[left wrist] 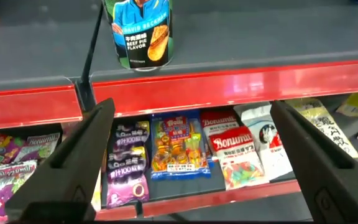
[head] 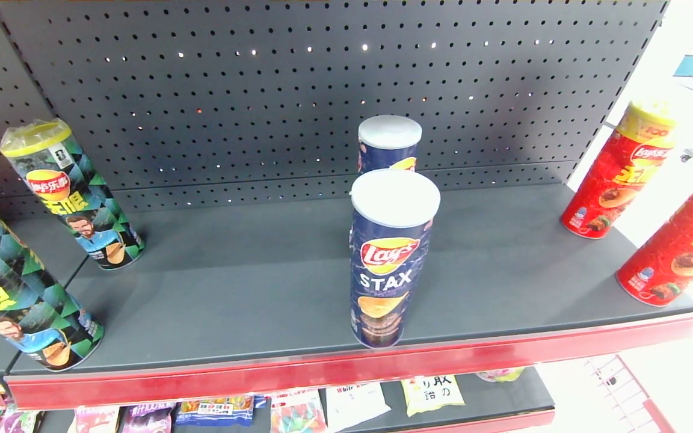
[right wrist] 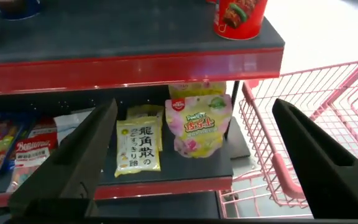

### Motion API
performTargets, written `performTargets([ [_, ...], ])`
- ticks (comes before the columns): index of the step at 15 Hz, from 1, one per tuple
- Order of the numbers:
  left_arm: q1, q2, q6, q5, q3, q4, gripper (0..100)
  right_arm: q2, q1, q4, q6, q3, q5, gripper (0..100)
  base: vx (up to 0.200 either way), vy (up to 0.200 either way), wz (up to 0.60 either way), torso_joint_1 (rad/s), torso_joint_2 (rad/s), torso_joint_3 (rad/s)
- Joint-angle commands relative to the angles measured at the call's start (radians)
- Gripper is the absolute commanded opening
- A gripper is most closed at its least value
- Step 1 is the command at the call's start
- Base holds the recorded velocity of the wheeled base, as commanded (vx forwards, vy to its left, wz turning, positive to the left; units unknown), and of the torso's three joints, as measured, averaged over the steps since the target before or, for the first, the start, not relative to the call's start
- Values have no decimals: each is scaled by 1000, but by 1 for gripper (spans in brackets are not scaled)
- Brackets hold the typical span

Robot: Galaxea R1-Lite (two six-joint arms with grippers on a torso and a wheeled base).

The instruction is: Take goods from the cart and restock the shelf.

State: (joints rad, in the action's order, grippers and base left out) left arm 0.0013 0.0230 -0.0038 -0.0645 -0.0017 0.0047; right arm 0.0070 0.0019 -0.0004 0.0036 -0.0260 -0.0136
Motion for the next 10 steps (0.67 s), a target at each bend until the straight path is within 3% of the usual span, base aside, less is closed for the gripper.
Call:
performTargets([
  [1, 0, -23, -1, 0, 2, 0, 100, -5, 0, -10, 1, 6, 64, 100, 0, 0, 0, 0, 0, 0],
  [3, 0, -23, -1, 0, 2, 0, 100, -7, 0, -21, 12, 11, 258, 100, 0, 0, 0, 0, 0, 0],
  [4, 0, -23, -1, 0, 2, 0, 100, -7, 0, -20, 16, 11, 233, 100, 0, 0, 0, 0, 0, 0],
  [7, 0, -23, -1, 0, 2, 0, 100, -4, 3, 3, -19, 26, 1, 100, 0, 0, 0, 0, 0, 0],
  [10, 0, -23, -1, 0, 2, 0, 100, -7, 1, 3, 9, 26, 3, 100, 0, 0, 0, 0, 0, 0],
])
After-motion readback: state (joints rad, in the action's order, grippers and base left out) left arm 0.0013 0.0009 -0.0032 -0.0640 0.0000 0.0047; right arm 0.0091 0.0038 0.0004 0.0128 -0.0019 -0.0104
